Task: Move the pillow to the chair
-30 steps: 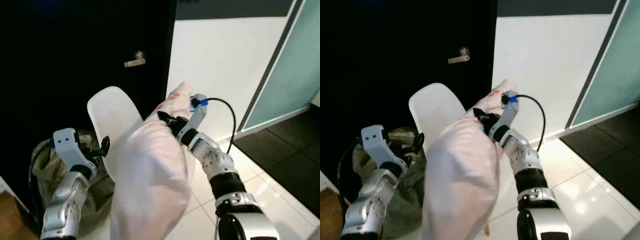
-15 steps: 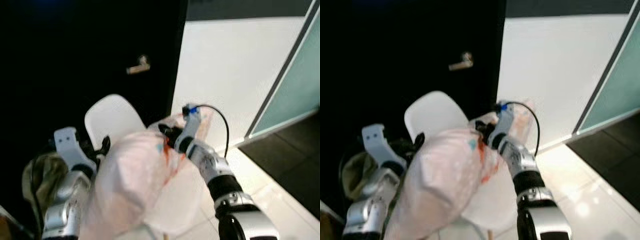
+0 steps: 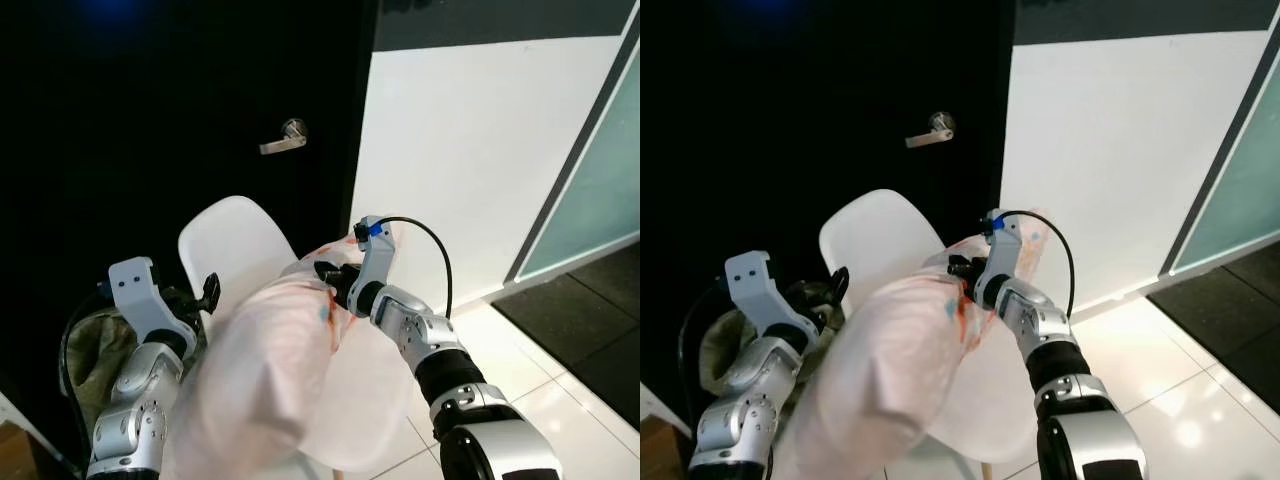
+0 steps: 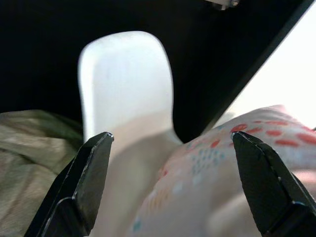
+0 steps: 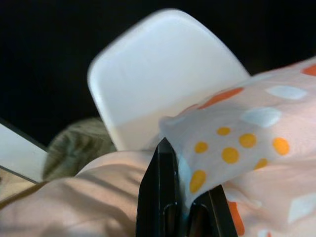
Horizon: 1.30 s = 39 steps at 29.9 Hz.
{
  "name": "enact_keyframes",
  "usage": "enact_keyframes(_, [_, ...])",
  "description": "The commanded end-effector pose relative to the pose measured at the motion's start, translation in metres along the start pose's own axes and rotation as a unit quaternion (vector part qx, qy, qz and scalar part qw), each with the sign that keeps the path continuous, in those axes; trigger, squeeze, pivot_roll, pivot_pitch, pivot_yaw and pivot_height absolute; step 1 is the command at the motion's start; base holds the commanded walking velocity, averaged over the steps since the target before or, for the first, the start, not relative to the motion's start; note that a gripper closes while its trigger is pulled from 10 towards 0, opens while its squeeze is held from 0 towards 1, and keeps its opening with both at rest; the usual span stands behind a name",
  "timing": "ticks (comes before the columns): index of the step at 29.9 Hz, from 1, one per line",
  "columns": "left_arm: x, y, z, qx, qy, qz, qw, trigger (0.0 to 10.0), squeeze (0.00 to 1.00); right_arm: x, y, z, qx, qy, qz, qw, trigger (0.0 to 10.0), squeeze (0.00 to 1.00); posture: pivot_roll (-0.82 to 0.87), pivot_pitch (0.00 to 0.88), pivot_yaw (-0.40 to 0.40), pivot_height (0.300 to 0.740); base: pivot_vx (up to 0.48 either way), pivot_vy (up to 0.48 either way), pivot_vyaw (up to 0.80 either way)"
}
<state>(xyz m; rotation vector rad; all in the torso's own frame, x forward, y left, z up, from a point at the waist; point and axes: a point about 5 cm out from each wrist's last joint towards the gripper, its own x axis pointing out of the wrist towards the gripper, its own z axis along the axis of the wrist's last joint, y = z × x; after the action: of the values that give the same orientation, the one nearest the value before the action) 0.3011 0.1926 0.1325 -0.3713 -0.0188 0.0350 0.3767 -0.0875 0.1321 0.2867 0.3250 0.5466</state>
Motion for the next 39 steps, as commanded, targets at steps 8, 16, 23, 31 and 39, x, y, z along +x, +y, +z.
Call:
enact_keyframes(8, [-0.005, 0.008, -0.001, 0.001, 0.001, 0.017, 1.000, 10.0, 0.00, 0.000, -0.006, -0.017, -0.011, 0.123, -0.041, 0.991, 10.0, 0.00, -0.15, 0.000, -0.064, 0.722, 0.000, 0.000, 0.00])
enact_keyframes(16, [-0.005, 0.006, 0.000, 0.002, 0.002, 0.015, 1.000, 10.0, 0.00, -0.006, -0.019, -0.025, 0.030, 0.153, -0.083, 0.984, 10.0, 0.00, -0.15, 0.000, -0.059, 0.692, 0.000, 0.000, 0.00])
enact_keyframes(23, [-0.008, 0.006, 0.000, 0.003, 0.005, 0.013, 1.000, 10.0, 0.00, -0.021, -0.047, -0.031, 0.060, 0.162, -0.189, 0.967, 10.0, 0.00, -0.14, 0.007, -0.059, 0.667, 0.000, 0.000, 0.00])
enact_keyframes(31, [-0.007, -0.003, 0.007, -0.002, -0.002, 0.002, 1.000, 10.0, 0.00, -0.035, -0.069, -0.035, 0.140, 0.115, -0.252, 0.951, 10.0, 0.00, -0.12, 0.036, -0.055, 0.637, 0.000, 0.000, 0.00])
enact_keyframes(39, [-0.011, -0.006, 0.018, 0.000, -0.011, -0.007, 1.000, 10.0, 0.00, -0.036, -0.059, -0.060, 0.223, 0.175, -0.214, 0.935, 10.0, 0.00, -0.11, 0.063, -0.052, 0.612, 0.000, 0.000, 0.00])
